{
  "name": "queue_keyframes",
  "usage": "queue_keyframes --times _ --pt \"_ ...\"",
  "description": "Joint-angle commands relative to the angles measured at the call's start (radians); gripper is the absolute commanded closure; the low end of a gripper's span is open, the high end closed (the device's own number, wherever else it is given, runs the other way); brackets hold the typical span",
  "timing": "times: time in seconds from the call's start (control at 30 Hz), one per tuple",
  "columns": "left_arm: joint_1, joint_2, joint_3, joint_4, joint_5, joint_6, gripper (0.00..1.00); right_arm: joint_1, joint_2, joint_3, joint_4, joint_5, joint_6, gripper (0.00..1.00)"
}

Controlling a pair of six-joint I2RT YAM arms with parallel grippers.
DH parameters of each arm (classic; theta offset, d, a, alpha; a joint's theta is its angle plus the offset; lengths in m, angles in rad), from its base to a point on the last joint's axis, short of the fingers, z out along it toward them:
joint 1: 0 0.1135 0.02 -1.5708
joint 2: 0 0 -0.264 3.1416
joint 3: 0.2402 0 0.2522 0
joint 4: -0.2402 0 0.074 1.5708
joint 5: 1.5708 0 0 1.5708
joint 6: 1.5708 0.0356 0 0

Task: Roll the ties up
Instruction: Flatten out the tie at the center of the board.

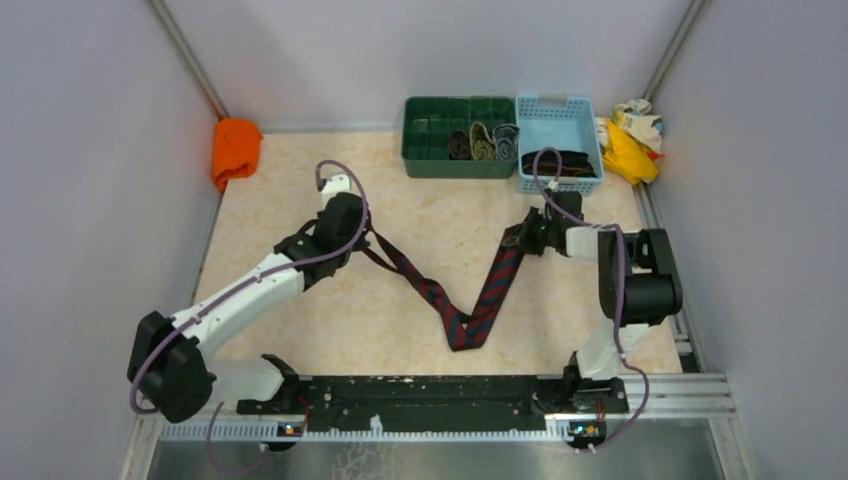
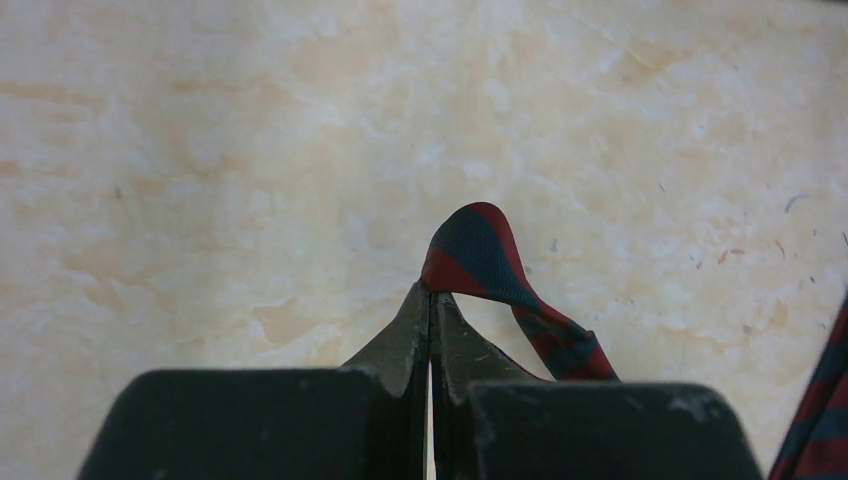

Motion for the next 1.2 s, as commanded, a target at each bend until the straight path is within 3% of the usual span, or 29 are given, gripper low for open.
queue_keyframes --times 0.0,0.3,0.57,0.8,1.17 --pt "0.045 -0.086 0.026 -0.044 -0.112 0.033 1.0 -0.056 0.027 0.059 -0.125 0.128 -0.028 1.0" --pt "0.065 -0.187 0.07 -0.075 -0.119 0.016 1.0 -0.128 0.118 0.11 -0.108 0.126 -0.007 1.0" --pt "0.065 -0.383 0.004 -0.16 0.089 -0.016 1.0 -0.167 0.093 0.083 -0.099 0.158 0.0 1.0" --pt "0.059 -0.454 -0.006 -0.318 0.275 -0.1 1.0 -0.169 0.103 0.071 -0.093 0.157 0.003 1.0" --pt "0.009 -0.539 -0.118 -0.407 0.36 -0.205 1.0 -0.169 0.035 0.098 -0.122 0.225 -0.01 1.0"
